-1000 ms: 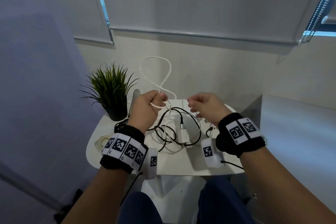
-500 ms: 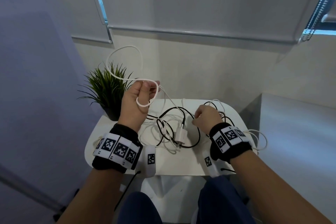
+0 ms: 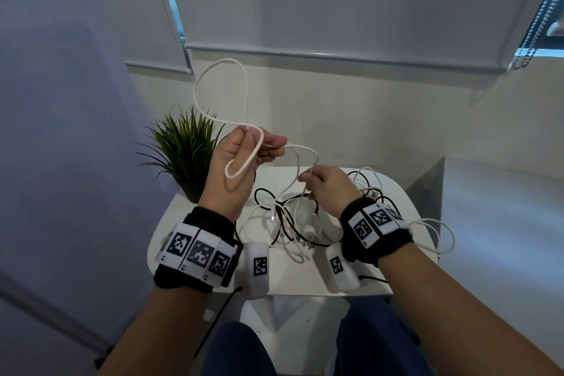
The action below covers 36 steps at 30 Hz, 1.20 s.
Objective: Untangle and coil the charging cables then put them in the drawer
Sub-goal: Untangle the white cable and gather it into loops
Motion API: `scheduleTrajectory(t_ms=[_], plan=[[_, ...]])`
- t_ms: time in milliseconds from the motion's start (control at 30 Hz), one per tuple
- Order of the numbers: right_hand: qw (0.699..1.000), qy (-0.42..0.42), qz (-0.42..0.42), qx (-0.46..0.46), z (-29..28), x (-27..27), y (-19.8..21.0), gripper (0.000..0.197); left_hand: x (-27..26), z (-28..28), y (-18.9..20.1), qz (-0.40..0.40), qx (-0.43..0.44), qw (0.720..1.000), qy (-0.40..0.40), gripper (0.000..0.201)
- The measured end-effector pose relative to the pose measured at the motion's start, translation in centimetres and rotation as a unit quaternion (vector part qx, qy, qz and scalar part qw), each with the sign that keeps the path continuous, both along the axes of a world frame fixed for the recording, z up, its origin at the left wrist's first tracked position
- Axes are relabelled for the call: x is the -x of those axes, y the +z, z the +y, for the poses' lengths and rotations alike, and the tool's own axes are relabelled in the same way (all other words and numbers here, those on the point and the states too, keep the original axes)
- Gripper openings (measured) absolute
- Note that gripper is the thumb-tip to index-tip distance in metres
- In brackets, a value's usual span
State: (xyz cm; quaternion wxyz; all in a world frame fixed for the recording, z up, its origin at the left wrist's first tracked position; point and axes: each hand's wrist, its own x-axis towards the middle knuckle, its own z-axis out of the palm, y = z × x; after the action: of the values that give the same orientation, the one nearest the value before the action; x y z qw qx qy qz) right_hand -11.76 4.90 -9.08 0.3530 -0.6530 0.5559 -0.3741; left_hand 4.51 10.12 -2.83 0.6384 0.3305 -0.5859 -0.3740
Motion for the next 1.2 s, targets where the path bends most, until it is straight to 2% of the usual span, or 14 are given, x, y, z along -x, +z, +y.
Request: scheduleTrajectory(t_ms=[100, 200, 267, 367, 433, 500, 633, 733, 833, 900, 1033, 1100, 1167, 1200], plan=[[0.997, -0.034, -0.044, 0.06, 0.1, 0.2, 1.1, 0.023, -0.3, -0.3, -0.3, -0.041, 0.01, 0.998, 0.056, 0.028], [0.988, -0.052, -0.129, 0.067, 0.0, 0.4, 2.0, 0.028, -0.7, -0.8, -1.1, -0.052, -0.012, 0.992, 0.117, 0.026], [0.983, -0.034, -0.172, 0.058, 0.1, 0.6, 2.5, 0.027, -0.8, -1.1, -1.6, -0.041, -0.041, 0.989, 0.132, 0.024], [0.992, 0.053, -0.111, 0.033, 0.7, 0.6, 2.7, 0.016, -0.6, -1.2, -2.0, -0.014, -0.073, 0.992, 0.105, 0.023], [0.995, 0.082, -0.045, 0.015, 1.0, 0.3, 2.6, 0.023, -0.2, -1.0, -1.9, 0.006, -0.079, 0.994, 0.068, 0.022], [0.997, 0.073, -0.011, 0.01, 1.0, -0.3, 2.3, 0.031, 0.3, -0.6, -1.4, 0.015, -0.081, 0.996, 0.036, 0.023], [0.997, 0.074, -0.03, 0.026, 1.0, -0.9, 2.0, 0.004, 0.6, 0.1, -0.6, 0.037, -0.068, 0.997, -0.006, 0.022], [0.998, 0.035, -0.051, 0.031, 0.5, -0.6, 2.3, 0.02, 0.2, 0.0, -0.4, 0.044, -0.063, 0.997, 0.021, 0.022], [0.989, 0.014, -0.135, 0.064, 0.4, -0.3, 3.1, 0.017, -0.1, -0.2, -0.5, 0.037, -0.05, 0.997, 0.054, 0.021], [0.98, 0.029, -0.182, 0.076, 0.4, -0.2, 3.5, 0.016, -0.1, -0.2, -0.7, 0.036, -0.049, 0.996, 0.062, 0.019], [0.98, 0.034, -0.177, 0.08, 0.7, -0.3, 4.1, 0.013, -0.2, -0.3, -1.2, 0.015, -0.06, 0.995, 0.08, 0.015], [0.981, 0.023, -0.177, 0.078, 0.9, -0.2, 4.4, 0.015, -0.4, -0.8, -1.9, -0.005, -0.11, 0.99, 0.083, 0.026], [0.979, 0.023, -0.185, 0.081, 0.9, -0.2, 4.4, 0.015, -0.8, -1.3, -3.2, -0.075, -0.182, 0.977, 0.086, 0.057], [0.979, 0.022, -0.185, 0.08, 0.9, -0.2, 4.4, 0.016, -0.9, -1.3, -3.8, -0.118, -0.212, 0.967, 0.077, 0.064]])
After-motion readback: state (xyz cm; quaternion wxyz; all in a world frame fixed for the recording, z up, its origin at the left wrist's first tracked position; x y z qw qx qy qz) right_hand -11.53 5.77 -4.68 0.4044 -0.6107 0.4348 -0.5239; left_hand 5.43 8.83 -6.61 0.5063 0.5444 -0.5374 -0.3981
